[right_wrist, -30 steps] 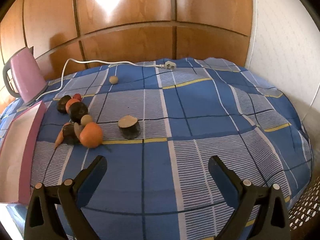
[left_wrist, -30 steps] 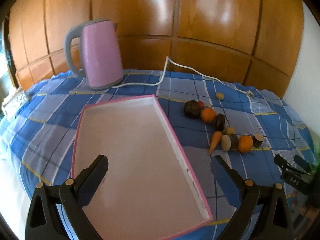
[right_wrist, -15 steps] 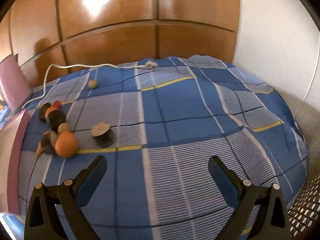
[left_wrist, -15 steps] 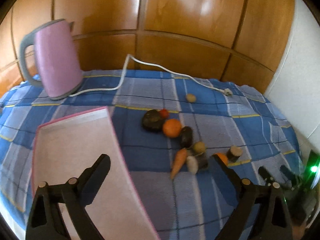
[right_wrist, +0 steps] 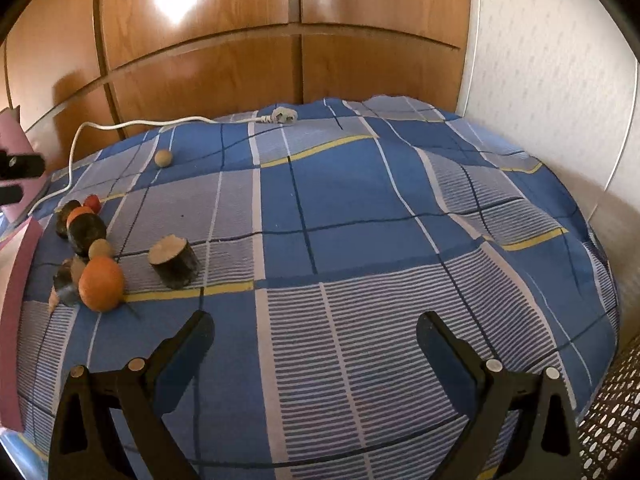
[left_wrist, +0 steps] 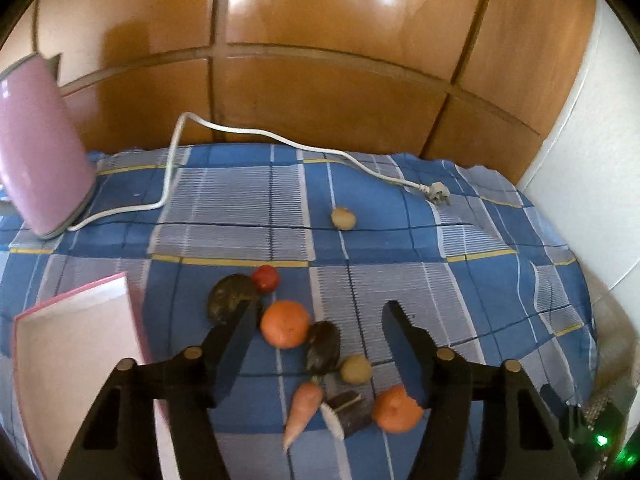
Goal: Organize fruits
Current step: 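Close the left gripper on the small round potato and lift it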
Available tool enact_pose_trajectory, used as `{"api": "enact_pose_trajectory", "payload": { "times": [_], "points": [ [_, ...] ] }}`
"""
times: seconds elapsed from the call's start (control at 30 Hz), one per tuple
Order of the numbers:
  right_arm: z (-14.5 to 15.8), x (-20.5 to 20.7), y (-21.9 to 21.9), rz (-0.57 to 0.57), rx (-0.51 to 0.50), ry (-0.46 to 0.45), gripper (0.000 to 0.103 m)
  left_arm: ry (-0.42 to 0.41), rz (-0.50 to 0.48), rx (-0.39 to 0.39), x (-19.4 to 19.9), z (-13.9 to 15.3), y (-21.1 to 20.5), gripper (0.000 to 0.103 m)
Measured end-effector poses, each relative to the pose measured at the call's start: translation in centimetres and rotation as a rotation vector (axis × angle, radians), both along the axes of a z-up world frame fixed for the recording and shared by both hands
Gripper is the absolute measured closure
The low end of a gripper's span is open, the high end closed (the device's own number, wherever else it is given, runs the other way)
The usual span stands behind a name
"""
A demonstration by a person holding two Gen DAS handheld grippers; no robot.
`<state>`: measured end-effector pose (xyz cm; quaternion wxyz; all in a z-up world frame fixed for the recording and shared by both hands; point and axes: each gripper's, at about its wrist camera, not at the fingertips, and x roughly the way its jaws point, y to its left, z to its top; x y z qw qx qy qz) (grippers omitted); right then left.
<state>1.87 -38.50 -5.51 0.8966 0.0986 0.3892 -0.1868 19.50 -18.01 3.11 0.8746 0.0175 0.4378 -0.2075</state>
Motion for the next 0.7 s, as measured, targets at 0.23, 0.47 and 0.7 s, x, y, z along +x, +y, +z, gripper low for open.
{"api": "enact_pose_trajectory", "payload": {
  "times": [0.23,0.47,0.7],
  "points": [
    [-1.5,0.1,-0.5,-0.006,0.035,0.043,0.0,0.054,-0.064,0.009,3.6,-1.1,-3.5,0.067],
    [-1.7,0.2,-0.3,0.006,0.018,0.037,0.0,0.061,-0.072,0.075,7.7,-2.8,-7.2,0.068],
    [-1.8,0.0,-0.4,-0.006,0.033,0.018,0.0,0.062,-0.082,0.144,11.1,-4.7,-10.4,0.068]
  ]
}}
